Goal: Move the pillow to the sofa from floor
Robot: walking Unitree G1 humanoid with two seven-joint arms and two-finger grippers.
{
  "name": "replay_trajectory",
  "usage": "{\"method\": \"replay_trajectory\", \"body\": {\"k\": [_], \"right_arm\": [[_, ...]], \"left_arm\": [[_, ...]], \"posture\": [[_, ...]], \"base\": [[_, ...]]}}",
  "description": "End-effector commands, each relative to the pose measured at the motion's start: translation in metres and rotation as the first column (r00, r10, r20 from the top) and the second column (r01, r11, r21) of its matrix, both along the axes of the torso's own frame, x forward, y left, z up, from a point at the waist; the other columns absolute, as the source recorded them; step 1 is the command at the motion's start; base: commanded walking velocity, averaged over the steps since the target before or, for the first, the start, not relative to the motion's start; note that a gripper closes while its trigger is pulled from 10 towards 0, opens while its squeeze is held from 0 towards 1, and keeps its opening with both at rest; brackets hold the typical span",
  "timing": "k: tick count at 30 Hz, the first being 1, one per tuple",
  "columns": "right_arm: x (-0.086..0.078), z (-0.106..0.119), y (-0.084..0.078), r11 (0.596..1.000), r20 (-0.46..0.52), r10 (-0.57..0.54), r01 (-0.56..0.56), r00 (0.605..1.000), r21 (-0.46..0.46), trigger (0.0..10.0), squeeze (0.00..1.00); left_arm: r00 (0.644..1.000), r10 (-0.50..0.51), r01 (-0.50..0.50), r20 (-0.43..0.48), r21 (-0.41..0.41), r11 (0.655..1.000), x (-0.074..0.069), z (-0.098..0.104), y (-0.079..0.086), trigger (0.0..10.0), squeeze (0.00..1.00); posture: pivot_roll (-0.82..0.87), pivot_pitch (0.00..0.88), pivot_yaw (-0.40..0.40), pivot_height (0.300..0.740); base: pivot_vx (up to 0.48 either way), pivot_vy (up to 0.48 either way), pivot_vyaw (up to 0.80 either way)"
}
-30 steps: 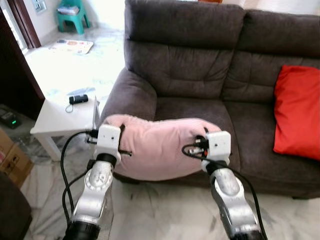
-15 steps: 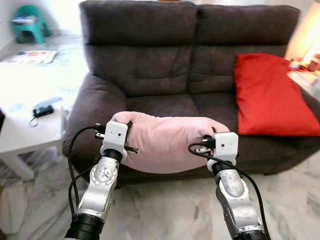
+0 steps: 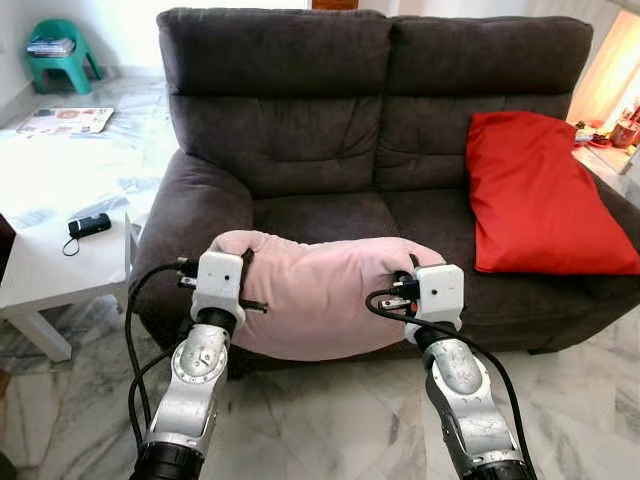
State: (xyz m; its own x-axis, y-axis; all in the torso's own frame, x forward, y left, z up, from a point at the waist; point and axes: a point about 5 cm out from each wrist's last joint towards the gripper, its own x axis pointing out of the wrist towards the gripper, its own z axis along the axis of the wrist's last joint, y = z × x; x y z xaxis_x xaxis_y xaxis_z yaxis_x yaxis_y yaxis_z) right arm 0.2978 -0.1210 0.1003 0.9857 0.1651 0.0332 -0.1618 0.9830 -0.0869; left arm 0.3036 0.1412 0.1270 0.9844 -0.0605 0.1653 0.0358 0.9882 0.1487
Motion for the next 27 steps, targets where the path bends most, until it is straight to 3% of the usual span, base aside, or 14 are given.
{"method": "replay_trajectory", "body": {"k": [1, 5, 15, 18, 21, 27], "right_arm": [[0.005, 0.025, 0.013, 0.998, 0.122, 0.066, -0.066, 0.99, -0.005, 10.0, 0.0], [0.004, 0.028, 0.014, 0.997, 0.135, 0.077, -0.078, 0.988, 0.0, 10.0, 0.0], [0.001, 0.032, 0.022, 0.992, 0.167, 0.122, -0.123, 0.978, -0.006, 10.0, 0.0], [0.0, 0.033, 0.023, 0.99, 0.177, 0.137, -0.137, 0.975, -0.016, 10.0, 0.0], [-0.001, 0.033, 0.024, 0.989, 0.178, 0.146, -0.145, 0.973, -0.014, 10.0, 0.0], [-0.001, 0.033, 0.025, 0.989, 0.177, 0.144, -0.149, 0.974, 0.014, 10.0, 0.0]], "left_arm": [[0.992, -0.01, 0.01, 0.122, 0.002, 1.0, -0.001, 0.025, -0.005, 10.0, 0.0], [0.986, 0.022, -0.027, 0.166, 0.024, 0.999, -0.004, 0.034, 0.0, 10.0, 0.0], [0.986, 0.056, -0.065, 0.158, 0.056, 0.996, -0.009, 0.033, 0.007, 10.0, 0.0], [0.985, 0.058, -0.068, 0.16, 0.057, 0.996, -0.009, 0.034, 0.007, 10.0, 0.0], [0.985, 0.045, -0.055, 0.166, 0.057, 0.997, -0.008, 0.035, 0.003, 10.0, 0.0], [0.984, 0.042, -0.052, 0.171, 0.054, 0.997, -0.007, 0.038, 0.002, 10.0, 0.0]], "posture": [[0.04, 0.0, -0.064, 0.74], [0.04, 0.0, -0.062, 0.74], [0.05, 0.0, -0.059, 0.74], [0.04, 0.0, -0.058, 0.74], [0.04, 0.0, -0.057, 0.74], [0.04, 0.0, -0.057, 0.74]], "base": [[0.0, 0.0, 0.0], [0.0, 0.0, 0.0], [0.0, 0.0, 0.0], [0.0, 0.0, 0.68], [0.26, 0.0, 0.76], [0.277, 0.0, 0.0]]}}
